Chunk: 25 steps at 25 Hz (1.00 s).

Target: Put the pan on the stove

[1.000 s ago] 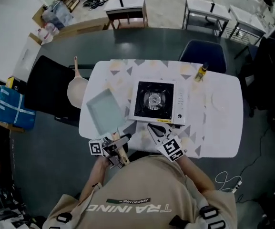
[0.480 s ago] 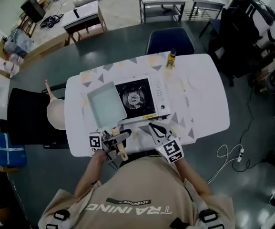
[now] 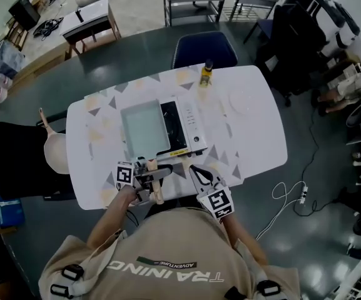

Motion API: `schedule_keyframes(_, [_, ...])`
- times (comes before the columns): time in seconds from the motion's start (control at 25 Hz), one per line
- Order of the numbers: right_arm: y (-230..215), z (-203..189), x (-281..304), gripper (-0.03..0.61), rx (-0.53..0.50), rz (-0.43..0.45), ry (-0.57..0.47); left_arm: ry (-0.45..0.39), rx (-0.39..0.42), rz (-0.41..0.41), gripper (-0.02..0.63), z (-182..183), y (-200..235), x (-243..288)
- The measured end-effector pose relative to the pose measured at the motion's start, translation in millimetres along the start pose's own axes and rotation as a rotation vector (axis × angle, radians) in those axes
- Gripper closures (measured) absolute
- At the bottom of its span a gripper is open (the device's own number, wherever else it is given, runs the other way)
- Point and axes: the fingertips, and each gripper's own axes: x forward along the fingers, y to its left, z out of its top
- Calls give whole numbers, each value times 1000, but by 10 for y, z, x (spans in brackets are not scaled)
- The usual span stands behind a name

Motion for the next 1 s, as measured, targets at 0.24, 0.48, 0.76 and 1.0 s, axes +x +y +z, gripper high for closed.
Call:
schedule_keyframes(0.24, [-96,35,2,575,-11,20,0,16,12,37,480,52,158,142])
schedule_keyframes(0.48, [-217,13,56,575,-3,50,10,10,-13,57,479,60,347,202])
schedule_keyframes(0.76, [-306,-28,197,575,-2,123,32,-9,-25,66,479,120,431,295])
schedule_keyframes(1.0, [-335,-31,309,574,9,170,24,0,-31,68,479,117,520,299])
